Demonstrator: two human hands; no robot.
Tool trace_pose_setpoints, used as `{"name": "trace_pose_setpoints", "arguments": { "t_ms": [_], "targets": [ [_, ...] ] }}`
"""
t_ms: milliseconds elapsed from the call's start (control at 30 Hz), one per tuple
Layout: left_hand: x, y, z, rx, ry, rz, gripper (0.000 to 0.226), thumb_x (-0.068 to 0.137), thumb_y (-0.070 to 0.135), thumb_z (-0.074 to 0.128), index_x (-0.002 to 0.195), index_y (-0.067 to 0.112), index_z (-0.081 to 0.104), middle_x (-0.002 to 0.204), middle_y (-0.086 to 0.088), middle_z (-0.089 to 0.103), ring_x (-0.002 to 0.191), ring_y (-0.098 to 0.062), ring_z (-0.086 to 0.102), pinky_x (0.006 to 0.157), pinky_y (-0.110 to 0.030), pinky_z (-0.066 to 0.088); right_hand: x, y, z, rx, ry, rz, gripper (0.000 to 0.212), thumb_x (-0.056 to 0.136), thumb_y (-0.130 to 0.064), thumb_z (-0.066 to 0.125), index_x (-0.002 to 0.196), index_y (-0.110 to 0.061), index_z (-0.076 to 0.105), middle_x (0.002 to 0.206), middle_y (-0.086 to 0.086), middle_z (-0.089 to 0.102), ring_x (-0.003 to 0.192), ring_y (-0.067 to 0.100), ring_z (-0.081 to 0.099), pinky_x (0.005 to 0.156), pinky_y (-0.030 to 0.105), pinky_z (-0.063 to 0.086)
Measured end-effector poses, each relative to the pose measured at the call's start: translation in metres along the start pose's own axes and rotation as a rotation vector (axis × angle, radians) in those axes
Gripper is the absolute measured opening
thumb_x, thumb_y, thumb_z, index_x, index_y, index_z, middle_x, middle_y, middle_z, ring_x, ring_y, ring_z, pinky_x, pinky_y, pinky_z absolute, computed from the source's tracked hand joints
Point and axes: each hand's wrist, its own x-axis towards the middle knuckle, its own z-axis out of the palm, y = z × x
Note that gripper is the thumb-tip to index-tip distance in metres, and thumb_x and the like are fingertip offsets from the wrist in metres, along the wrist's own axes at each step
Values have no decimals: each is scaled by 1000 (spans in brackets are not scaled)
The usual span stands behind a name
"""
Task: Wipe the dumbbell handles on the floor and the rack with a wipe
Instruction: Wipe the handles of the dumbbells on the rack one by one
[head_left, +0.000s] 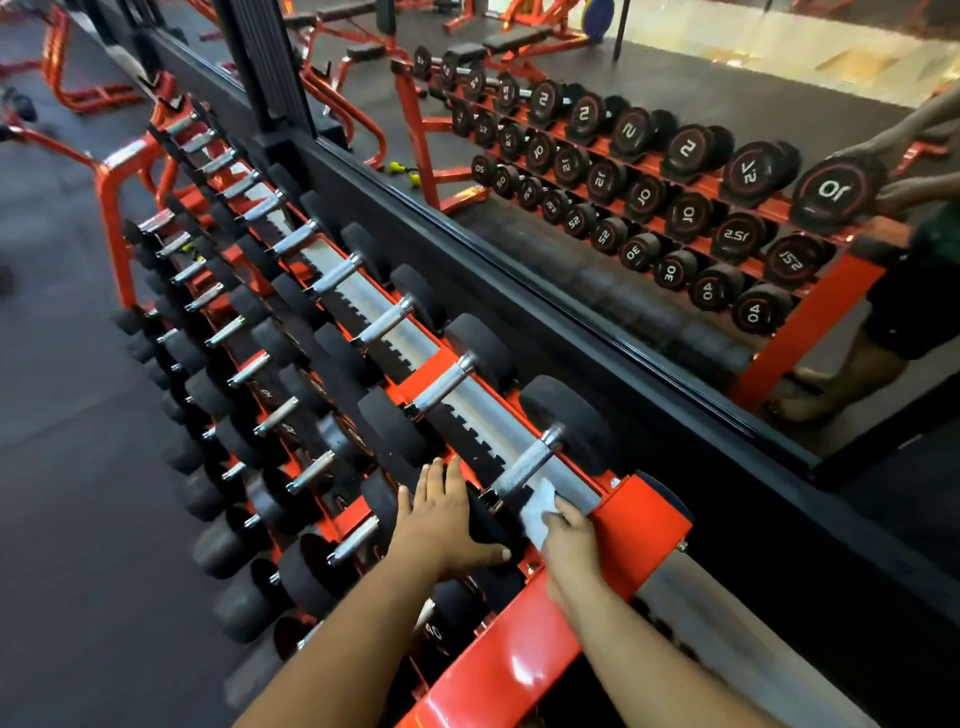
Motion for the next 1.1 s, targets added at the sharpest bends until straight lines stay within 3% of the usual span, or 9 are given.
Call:
{"name": "trace_pose_setpoints", "arguments": {
  "t_ms": [133,233,300,467,633,733,900,1000,1100],
  "targets": [
    [2,0,1,11,2,-24,146,64,76,75,160,15,-17,170,-5,-13,157,-22,-12,126,-54,-1,-10,-33,32,360,-176,236,25,93,9,49,99,-7,68,92,15,71,80,27,64,72,32,51],
    [3,1,2,25,-1,-38,146,65,75,76,160,16,-17,170,-4,-14,157,-21,-13,126,-53,-1,17,-68,25,528,-74,285,20,95,2,52,86,-8,66,83,8,63,73,16,59,67,23,45],
    [3,1,2,24,-3,-49,147,64,75,77,160,16,-17,170,-2,-14,157,-20,-13,126,-53,-1,25,-68,24,614,-17,285,12,93,-3,58,90,-7,68,92,9,67,78,15,63,71,22,48],
    [2,2,2,21,7,-61,146,63,76,76,160,18,-17,170,0,-15,156,-18,-14,126,-54,0,18,-39,33,497,-280,353,17,91,-10,57,103,-5,67,99,21,64,88,30,62,82,36,49],
    [1,3,1,14,-3,-66,146,63,75,77,161,19,-16,170,1,-15,156,-18,-14,126,-53,-2,50,-65,15,588,-323,331,3,95,-19,59,97,-17,60,86,1,64,79,7,67,79,21,51],
    [1,3,-1,4,-1,-67,146,63,74,77,161,18,-15,170,0,-14,156,-18,-14,126,-53,-3,34,-45,20,547,-446,435,28,84,-28,70,107,-13,67,100,10,73,98,24,68,98,36,51],
    [-1,1,0,-8,5,-42,146,64,73,78,161,17,-15,170,0,-15,156,-19,-14,126,-53,-1,39,-44,10,320,-186,262,8,97,-22,60,103,-21,65,122,16,67,110,26,66,98,40,53],
    [-1,-1,-1,-9,27,-12,145,64,75,77,161,16,-14,170,-3,-13,157,-21,-13,126,-53,-2,33,-40,22,292,-63,150,6,100,-21,60,104,-20,65,105,4,69,95,17,66,91,35,53],
    [-2,-3,2,-18,49,17,144,64,77,74,161,15,-14,170,-5,-12,157,-22,-13,126,-52,-2,8,-14,29,32,-29,23,17,99,-6,53,101,-7,70,101,16,74,90,28,69,85,40,53]
  ]
}}
